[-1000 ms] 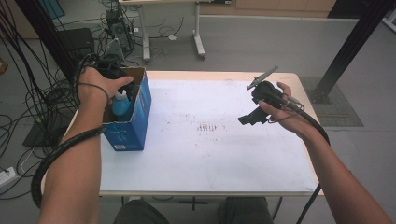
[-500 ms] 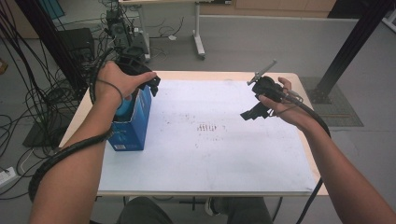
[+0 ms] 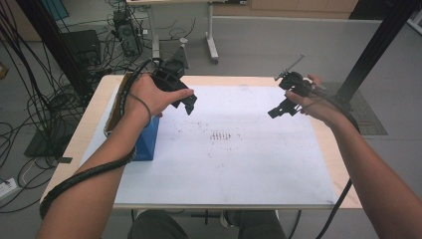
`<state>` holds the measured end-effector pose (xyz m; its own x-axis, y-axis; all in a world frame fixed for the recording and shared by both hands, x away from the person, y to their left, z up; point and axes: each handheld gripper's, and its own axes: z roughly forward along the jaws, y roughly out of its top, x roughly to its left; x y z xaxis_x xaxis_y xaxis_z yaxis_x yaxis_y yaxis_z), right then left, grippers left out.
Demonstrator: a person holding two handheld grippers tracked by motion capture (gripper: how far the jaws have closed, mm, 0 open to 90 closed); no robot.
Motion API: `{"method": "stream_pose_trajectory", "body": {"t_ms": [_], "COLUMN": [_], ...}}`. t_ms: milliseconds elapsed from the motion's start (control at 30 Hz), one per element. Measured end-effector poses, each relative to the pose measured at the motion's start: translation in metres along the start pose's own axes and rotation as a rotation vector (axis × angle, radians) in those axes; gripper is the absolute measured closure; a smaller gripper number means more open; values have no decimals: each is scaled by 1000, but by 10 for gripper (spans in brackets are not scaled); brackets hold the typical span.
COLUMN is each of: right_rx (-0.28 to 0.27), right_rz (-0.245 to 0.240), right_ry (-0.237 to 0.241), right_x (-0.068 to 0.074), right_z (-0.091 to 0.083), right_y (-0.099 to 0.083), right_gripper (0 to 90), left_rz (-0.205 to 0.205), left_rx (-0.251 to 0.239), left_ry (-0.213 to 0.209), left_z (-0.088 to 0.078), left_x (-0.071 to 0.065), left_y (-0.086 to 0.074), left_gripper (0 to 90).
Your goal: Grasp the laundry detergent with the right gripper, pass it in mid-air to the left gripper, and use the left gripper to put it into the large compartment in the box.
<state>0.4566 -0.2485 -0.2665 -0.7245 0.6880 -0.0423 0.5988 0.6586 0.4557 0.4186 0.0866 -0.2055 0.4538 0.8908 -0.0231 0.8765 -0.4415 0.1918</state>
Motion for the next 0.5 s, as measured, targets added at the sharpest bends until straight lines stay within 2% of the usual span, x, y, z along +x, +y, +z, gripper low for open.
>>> {"method": "stream_pose_trajectory", "body": {"t_ms": [133, 267, 333, 433, 500], "right_rx": [-2, -3, -2, -3, 4], "right_rz": [17, 18, 13, 7, 0], "right_ry": [3, 15, 17, 22, 24], "right_x": [-7, -6, -6, -5, -4], "right_z": [0, 2, 3, 5, 6], "right_y": [-1, 2, 4, 7, 7], "right_gripper": [4, 4, 4, 4, 4], "left_rz": [37, 71, 84, 96, 92], "left_rx": [14, 21, 23, 28, 28], "left_ry": [-13, -25, -28, -10, -12], "left_z": [3, 4, 4, 5, 6], "left_x": [-15, -28, -32, -35, -35], "left_y": [3, 5, 6, 6, 6], "left_gripper": [87, 87, 88, 88, 88]}}
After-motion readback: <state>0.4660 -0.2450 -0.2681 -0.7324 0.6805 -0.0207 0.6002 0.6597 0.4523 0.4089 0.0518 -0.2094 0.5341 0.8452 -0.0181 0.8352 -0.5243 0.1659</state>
